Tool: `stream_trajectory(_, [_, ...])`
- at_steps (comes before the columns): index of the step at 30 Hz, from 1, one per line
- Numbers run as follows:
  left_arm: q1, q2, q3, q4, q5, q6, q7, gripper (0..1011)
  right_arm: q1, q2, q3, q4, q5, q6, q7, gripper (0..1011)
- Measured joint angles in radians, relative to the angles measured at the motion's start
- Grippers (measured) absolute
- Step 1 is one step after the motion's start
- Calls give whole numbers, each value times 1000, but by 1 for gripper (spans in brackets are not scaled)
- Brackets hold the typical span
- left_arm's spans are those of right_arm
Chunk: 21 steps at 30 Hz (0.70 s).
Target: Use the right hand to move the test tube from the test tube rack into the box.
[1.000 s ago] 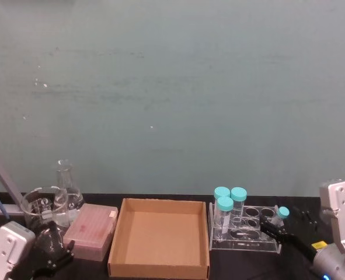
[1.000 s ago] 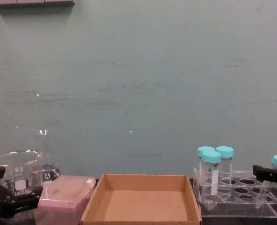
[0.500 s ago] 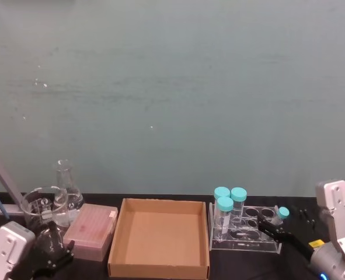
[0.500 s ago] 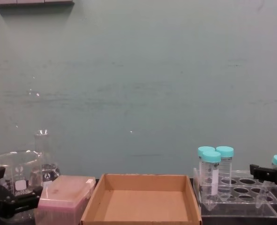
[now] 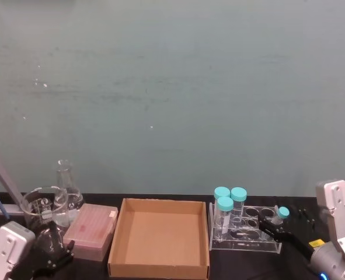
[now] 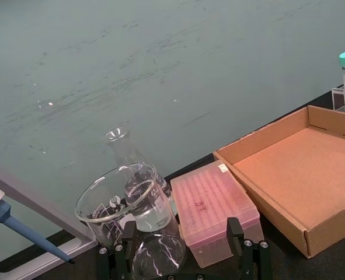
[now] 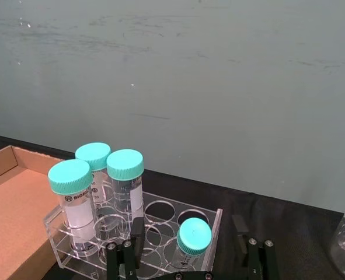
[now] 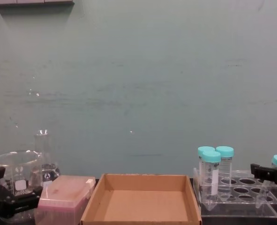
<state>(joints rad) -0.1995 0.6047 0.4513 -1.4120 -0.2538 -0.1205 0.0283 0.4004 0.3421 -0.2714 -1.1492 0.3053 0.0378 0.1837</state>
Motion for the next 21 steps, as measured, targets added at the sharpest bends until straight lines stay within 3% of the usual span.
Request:
stream_trajectory(11, [0, 0, 0, 0, 0, 0, 0, 1000, -1, 1, -1, -1, 2, 1, -1, 687])
stream_trajectory(20, [0, 0, 0, 0, 0, 0, 0, 1000, -2, 2, -1, -2, 4, 1, -1, 360])
stream_trajectory(21, [0, 0, 0, 0, 0, 0, 0, 1000, -2, 2, -1, -2, 4, 2, -1, 360])
